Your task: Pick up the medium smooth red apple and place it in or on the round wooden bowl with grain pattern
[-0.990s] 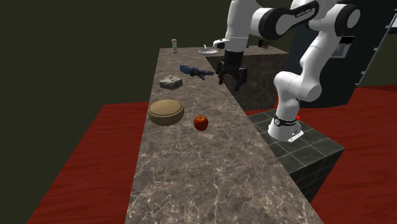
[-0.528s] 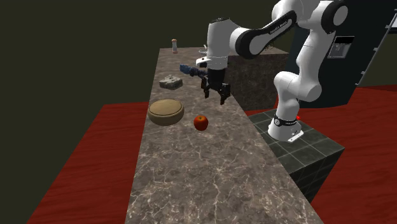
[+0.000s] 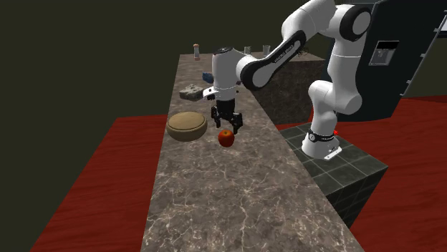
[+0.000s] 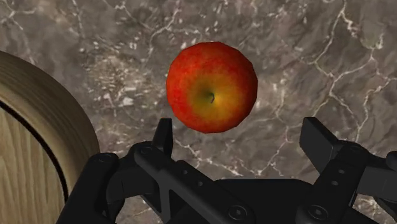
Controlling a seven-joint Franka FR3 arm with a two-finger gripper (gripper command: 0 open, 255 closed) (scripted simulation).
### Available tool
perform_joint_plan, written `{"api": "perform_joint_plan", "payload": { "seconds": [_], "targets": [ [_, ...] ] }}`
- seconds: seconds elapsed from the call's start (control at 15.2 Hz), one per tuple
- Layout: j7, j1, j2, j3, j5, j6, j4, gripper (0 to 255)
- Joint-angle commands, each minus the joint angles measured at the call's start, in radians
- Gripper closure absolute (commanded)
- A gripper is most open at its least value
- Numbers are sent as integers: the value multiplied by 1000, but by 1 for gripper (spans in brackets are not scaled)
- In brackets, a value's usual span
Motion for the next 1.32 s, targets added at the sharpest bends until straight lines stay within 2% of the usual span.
{"api": "perform_joint_plan", "payload": {
  "seconds": [0.0,0.53,1.06,1.12,1.25],
  "targets": [
    [-42,-5,84,-4,11,20,48,0],
    [-48,-8,134,-2,20,118,0,0],
    [-48,-8,134,-2,20,117,0,0],
    [-48,-8,134,-2,20,117,0,255],
    [-48,-8,134,-2,20,117,0,255]
  ]
}}
